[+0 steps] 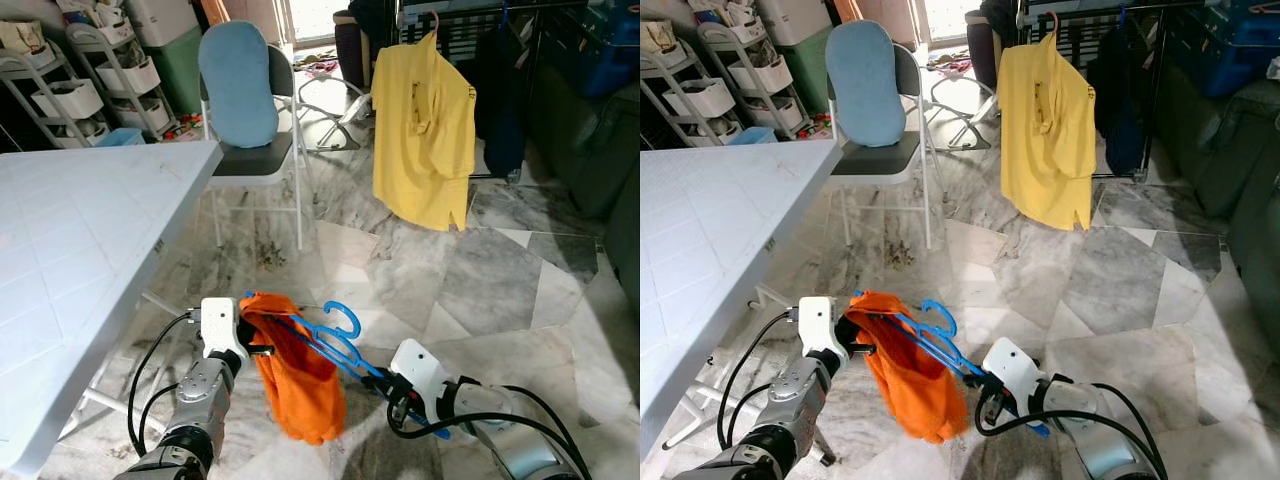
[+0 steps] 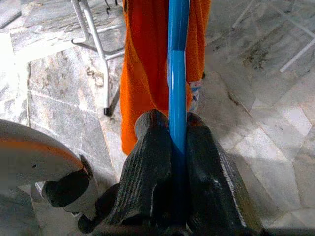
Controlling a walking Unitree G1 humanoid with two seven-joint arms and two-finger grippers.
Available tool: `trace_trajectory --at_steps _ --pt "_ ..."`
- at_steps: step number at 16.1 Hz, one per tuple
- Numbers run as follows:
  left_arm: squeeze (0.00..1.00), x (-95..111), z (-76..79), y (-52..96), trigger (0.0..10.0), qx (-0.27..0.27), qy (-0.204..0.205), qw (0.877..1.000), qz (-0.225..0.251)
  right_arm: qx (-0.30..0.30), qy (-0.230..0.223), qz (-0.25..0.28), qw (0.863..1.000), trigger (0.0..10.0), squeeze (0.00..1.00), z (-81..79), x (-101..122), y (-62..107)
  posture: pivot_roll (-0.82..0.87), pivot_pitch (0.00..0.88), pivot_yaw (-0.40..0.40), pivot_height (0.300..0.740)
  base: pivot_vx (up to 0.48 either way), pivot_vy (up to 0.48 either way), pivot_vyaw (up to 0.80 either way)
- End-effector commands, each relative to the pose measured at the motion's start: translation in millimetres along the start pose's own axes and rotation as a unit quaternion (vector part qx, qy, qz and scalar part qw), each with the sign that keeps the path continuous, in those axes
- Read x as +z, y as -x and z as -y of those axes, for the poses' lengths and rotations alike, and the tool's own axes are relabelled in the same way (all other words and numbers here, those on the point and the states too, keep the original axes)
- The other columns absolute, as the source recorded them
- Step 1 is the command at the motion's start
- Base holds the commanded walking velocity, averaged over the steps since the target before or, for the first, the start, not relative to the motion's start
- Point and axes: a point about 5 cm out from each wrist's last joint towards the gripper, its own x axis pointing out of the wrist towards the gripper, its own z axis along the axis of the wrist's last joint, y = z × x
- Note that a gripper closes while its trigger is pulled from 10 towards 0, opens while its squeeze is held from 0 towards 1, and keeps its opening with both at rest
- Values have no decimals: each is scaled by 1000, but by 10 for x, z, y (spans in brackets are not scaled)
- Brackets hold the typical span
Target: Hang hanger
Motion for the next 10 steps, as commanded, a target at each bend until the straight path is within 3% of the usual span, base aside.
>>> trace_trajectory --at_steps 1,2,5,10 --pt "0 21 -111 28 0 17 1 1000 5 3 4 -9 1000 10000 0 -16 -26 -21 -194 0 207 740 0 0 0" --pt "0 41 -112 19 0 16 2 1000 8 -4 6 -51 999 10000 0 14 -147 -12 -191 0 209 740 0 0 0" --pt "0 60 -77 -6 0 12 9 1000 10 13 15 -109 994 10000 0 -42 -361 40 -195 0 211 740 0 0 0" --pt "0 -5 -34 4 0 4 10 1000 -5 13 24 -122 992 10000 0 -65 -429 65 -206 0 214 740 0 0 0"
